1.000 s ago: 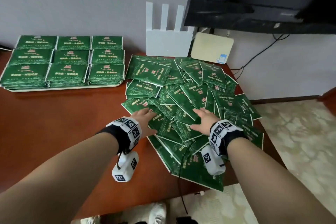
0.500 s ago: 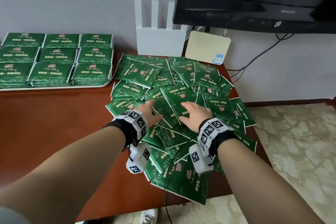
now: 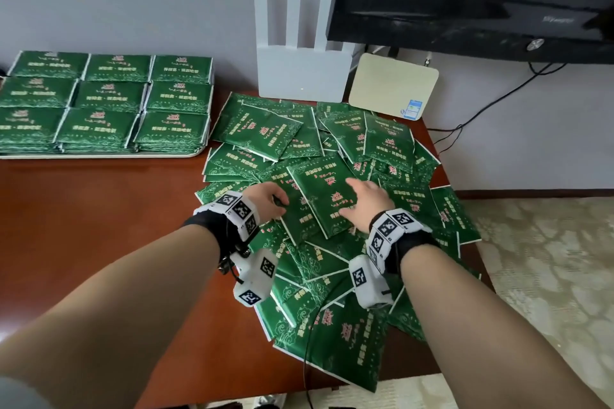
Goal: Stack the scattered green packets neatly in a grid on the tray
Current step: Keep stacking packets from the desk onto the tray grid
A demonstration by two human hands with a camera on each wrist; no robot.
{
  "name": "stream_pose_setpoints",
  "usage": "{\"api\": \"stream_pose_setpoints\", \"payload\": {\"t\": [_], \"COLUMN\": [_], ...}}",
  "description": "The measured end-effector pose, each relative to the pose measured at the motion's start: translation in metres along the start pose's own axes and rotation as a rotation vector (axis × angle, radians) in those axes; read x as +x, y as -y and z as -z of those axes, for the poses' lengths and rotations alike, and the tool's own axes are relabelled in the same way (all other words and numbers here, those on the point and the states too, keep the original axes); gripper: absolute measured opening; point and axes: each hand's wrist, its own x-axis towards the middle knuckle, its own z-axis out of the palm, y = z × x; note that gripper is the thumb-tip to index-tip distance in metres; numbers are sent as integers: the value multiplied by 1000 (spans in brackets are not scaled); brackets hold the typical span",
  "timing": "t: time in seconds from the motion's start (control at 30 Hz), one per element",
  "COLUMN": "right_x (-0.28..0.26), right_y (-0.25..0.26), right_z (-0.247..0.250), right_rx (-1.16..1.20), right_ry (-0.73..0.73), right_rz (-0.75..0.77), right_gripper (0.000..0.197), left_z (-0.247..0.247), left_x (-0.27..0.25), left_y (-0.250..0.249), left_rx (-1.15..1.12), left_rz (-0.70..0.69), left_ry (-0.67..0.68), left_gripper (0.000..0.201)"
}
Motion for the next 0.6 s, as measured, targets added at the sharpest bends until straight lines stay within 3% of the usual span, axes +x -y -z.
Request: {"api": "stream_pose_setpoints", "payload": {"t": [0.1,0.2,0.37,0.6], "right_x": [9,13,16,15], "right_y": [4,11,19,24], "right_z": [0,-2,-5,-5], "right_rx": [-60,-123,-25,284], "right_ry": [29,46,75,-53], "right_rz": [-90,-101,-117,-110], "right_gripper": [84,95,93,88], "left_z": [14,28,43,49], "left_x": [-6,-12,-20,-17], "left_y": [18,35,54,67], "left_rx": [59,59,16,-325], "left_rz": [21,77,153,204], "left_ry": [-9,-18,-49,-132], "left_gripper": [16,38,76,64]}}
